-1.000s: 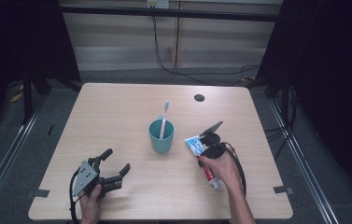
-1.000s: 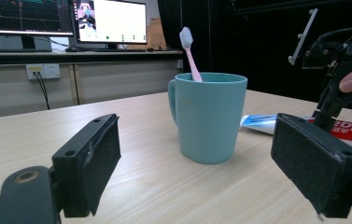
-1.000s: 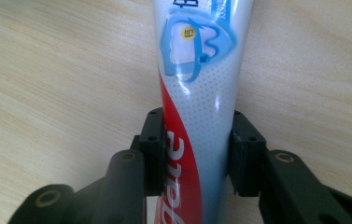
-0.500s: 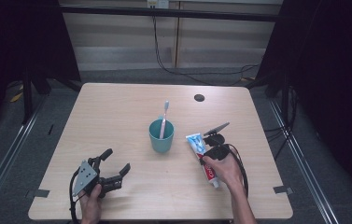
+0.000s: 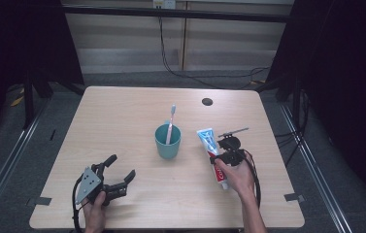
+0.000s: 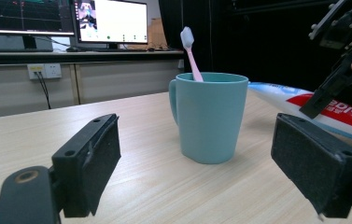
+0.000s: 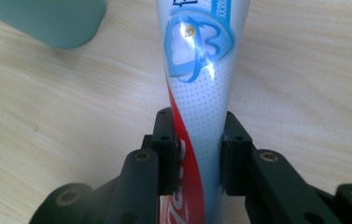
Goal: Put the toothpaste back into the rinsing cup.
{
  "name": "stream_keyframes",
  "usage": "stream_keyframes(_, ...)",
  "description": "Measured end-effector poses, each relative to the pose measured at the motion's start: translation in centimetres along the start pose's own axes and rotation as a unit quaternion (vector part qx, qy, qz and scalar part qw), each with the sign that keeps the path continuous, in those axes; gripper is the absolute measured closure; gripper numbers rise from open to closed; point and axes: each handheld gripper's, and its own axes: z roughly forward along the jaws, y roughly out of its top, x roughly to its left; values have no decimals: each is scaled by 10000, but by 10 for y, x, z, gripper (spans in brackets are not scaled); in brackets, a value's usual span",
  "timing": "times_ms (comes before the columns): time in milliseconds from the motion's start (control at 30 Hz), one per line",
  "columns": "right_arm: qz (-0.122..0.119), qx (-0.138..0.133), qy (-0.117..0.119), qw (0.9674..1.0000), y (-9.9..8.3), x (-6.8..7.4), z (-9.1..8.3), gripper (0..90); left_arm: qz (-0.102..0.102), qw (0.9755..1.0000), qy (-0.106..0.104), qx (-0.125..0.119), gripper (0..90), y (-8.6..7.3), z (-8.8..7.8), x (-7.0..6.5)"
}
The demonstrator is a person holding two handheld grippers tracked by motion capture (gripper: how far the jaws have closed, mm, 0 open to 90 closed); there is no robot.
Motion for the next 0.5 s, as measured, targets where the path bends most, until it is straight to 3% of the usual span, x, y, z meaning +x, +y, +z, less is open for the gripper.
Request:
stream_keyframes(100, -144, -192, 14, 9997, -1, -1, -4, 725, -11, 10000, -1, -9, 156, 0, 0, 0)
stream_keyframes(500, -165, -828, 363, 9958, -3, -4, -17, 725, 36, 10000, -17, 3, 156, 0, 0, 1)
